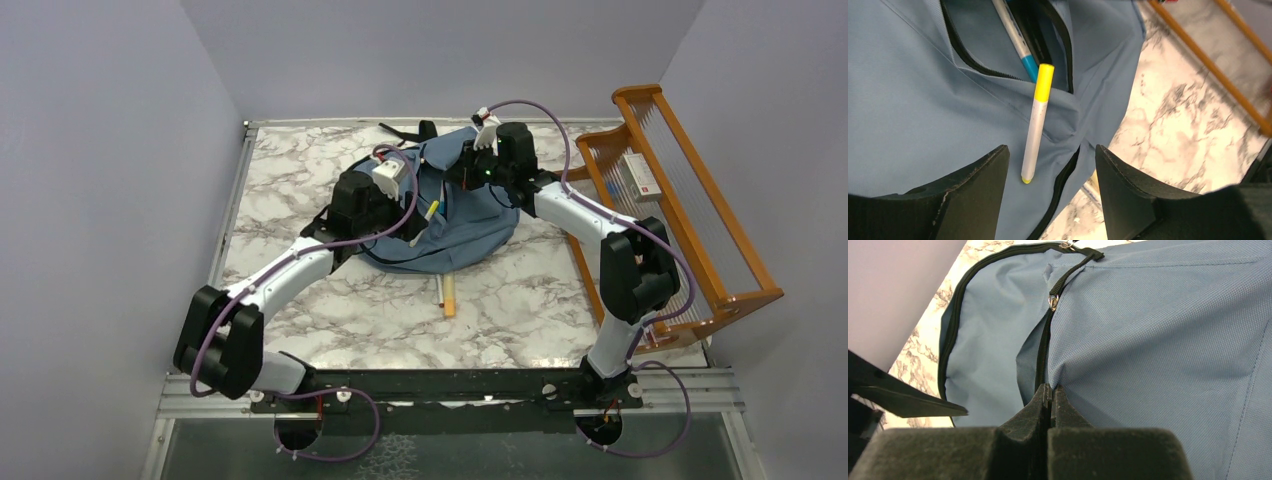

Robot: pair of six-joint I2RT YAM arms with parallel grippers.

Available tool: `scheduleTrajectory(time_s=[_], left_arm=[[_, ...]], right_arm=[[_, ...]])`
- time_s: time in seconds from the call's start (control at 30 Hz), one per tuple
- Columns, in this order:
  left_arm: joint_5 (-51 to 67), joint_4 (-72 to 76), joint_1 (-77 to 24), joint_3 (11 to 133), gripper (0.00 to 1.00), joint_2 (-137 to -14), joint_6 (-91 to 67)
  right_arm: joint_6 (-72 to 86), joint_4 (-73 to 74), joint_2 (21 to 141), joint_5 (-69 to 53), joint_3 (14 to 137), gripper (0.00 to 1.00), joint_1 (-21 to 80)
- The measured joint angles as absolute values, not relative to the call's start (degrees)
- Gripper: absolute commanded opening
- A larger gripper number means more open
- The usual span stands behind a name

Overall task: Pack the student bag
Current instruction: Pick up the stationery from the student bag.

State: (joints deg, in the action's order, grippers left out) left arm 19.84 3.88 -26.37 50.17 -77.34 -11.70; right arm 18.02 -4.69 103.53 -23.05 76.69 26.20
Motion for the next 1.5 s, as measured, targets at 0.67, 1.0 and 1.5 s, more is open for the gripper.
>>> scheduleTrajectory(time_s=[0.67,1.0,1.5], left_arm=[[23.3,4.3,-26.4,54.7,0.30,-93.5,-4.8],[23.4,3.5,-26.4,55.0,0.07,-93.7,-5.1],[23.0,-7.6,-26.4,68.6,0.00,-92.1,-14.4]], right_arm=[[18.0,-4.7,103.5,-23.0,76.7,0.01,26.2],[18.1,-4.7,103.5,-23.1,76.7,0.01,26.2],[18.1,-4.7,103.5,-23.0,76.7,0.00,26.2]])
